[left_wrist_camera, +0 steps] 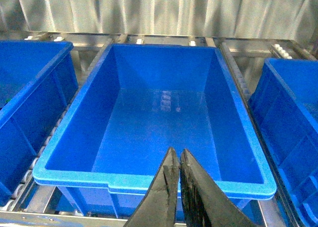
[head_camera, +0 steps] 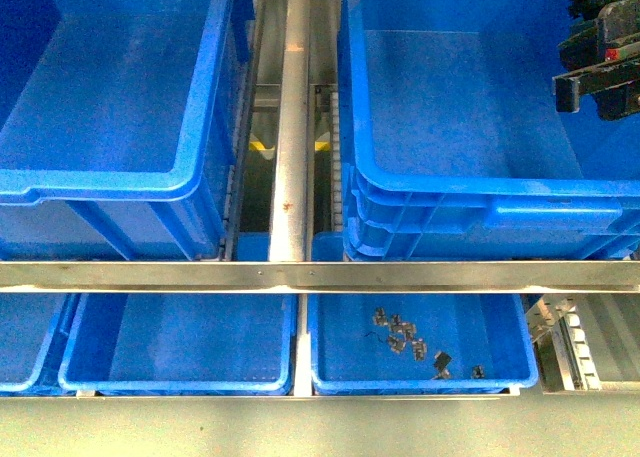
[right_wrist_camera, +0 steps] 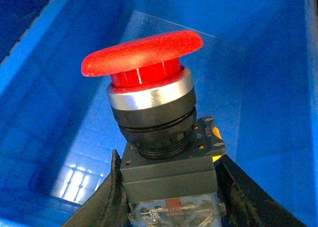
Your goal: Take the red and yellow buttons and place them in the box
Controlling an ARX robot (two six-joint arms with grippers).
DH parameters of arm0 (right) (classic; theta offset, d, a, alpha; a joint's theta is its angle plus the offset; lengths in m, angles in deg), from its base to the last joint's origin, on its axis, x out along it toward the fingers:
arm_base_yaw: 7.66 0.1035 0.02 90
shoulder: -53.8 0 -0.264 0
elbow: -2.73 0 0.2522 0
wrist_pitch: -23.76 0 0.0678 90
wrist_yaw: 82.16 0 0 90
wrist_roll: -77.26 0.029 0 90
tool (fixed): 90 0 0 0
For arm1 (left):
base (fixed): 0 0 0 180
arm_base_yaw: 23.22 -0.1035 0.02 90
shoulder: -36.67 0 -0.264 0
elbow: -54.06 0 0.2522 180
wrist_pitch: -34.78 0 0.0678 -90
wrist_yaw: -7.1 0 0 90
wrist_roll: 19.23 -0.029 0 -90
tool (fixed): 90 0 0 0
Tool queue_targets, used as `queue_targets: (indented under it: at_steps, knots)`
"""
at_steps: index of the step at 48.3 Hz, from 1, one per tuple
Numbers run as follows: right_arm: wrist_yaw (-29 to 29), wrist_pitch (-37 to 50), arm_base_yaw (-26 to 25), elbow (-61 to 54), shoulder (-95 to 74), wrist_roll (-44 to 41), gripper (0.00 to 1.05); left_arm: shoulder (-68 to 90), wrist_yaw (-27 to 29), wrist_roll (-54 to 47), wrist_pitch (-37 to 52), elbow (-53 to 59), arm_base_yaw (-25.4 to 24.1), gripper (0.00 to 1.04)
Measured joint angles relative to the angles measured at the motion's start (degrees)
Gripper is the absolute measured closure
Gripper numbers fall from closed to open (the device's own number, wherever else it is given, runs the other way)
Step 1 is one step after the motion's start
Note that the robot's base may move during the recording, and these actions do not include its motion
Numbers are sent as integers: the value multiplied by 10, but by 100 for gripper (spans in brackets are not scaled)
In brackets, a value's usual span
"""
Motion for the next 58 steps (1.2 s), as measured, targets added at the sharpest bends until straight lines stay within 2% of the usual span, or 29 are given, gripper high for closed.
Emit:
queue_targets:
  at_steps: [17, 58]
  knots:
    - [13, 1, 9, 33, -37, 3, 70, 53, 0, 0, 53, 0, 0, 102]
    - [16, -4, 21, 56, -57, 12, 70, -97, 0, 0, -101, 0, 0, 102]
